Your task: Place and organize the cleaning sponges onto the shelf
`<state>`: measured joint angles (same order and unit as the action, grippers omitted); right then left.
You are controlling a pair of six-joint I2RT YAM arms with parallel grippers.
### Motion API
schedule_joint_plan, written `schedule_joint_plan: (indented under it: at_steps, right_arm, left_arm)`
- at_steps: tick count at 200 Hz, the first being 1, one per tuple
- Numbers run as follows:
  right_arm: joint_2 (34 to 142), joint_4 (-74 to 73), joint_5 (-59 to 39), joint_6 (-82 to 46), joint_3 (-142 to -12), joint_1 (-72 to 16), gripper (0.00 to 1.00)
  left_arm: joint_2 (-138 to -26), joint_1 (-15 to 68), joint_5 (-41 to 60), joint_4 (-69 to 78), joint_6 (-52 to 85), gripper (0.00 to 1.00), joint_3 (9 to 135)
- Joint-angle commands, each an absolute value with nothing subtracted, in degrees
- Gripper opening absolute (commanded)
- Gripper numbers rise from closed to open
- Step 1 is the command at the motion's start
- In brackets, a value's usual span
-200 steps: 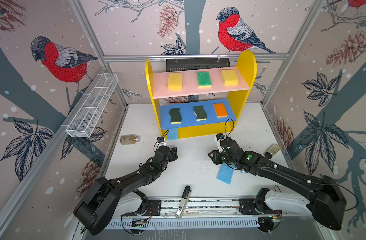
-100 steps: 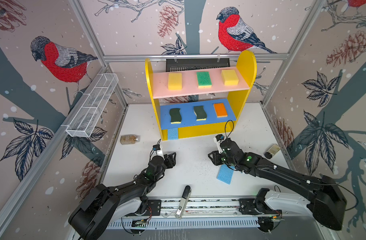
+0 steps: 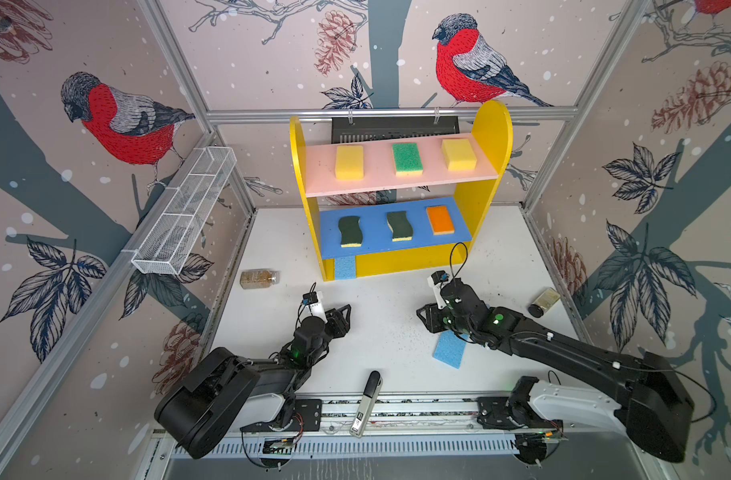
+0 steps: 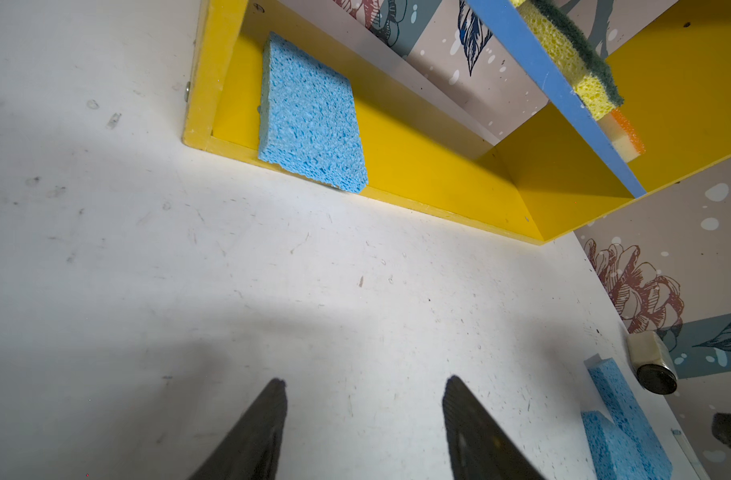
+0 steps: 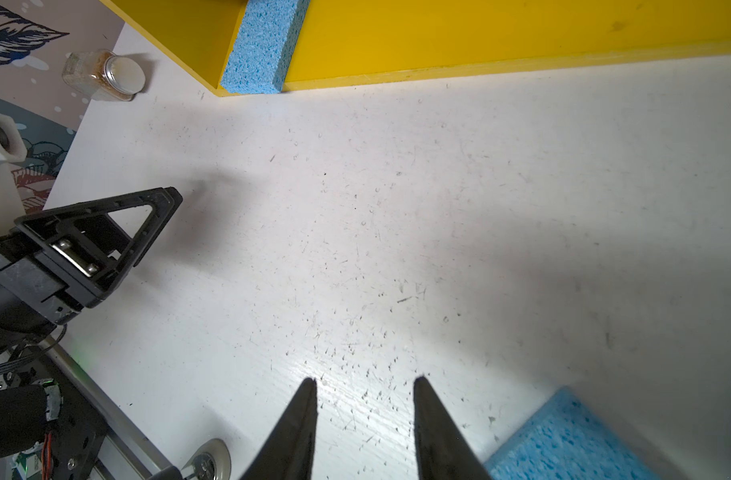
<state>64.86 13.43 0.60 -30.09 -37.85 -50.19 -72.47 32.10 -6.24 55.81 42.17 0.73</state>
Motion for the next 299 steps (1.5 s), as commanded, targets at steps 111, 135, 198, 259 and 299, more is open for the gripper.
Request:
schedule_joint_plan:
  at_steps: [111, 135, 198, 259, 299]
  right_arm:
    - [63.94, 11.70, 2.17, -26.91, -35.78, -49.35, 0.40]
    - [63.33, 11.48, 1.93, -26.51, -35.09, -48.96, 0.40]
    - [61.81, 12.16, 1.67, -24.33, -33.76, -47.11, 0.40]
    - [62.81, 10.36, -0.31, -23.51, -32.61, -44.74, 0.40]
    - [64.12, 9.85, -1.05, -23.21, -32.65, -44.06, 0.40]
  left_arm:
    - [-86.22, 30.94, -5.05, 75.17, 48.08, 0.30, 3.14]
    - [-92.56, 30.67, -5.31, 83.42, 50.11, 0.28, 2.73]
    - [-110.29, 29.82, -2.83, 103.32, 51.39, 0.25, 4.41]
    - [-107.78, 27.35, -2.70, 94.75, 50.02, 0.26, 7.48]
    - [-110.68, 25.90, -1.87, 93.31, 50.80, 0.26, 11.51]
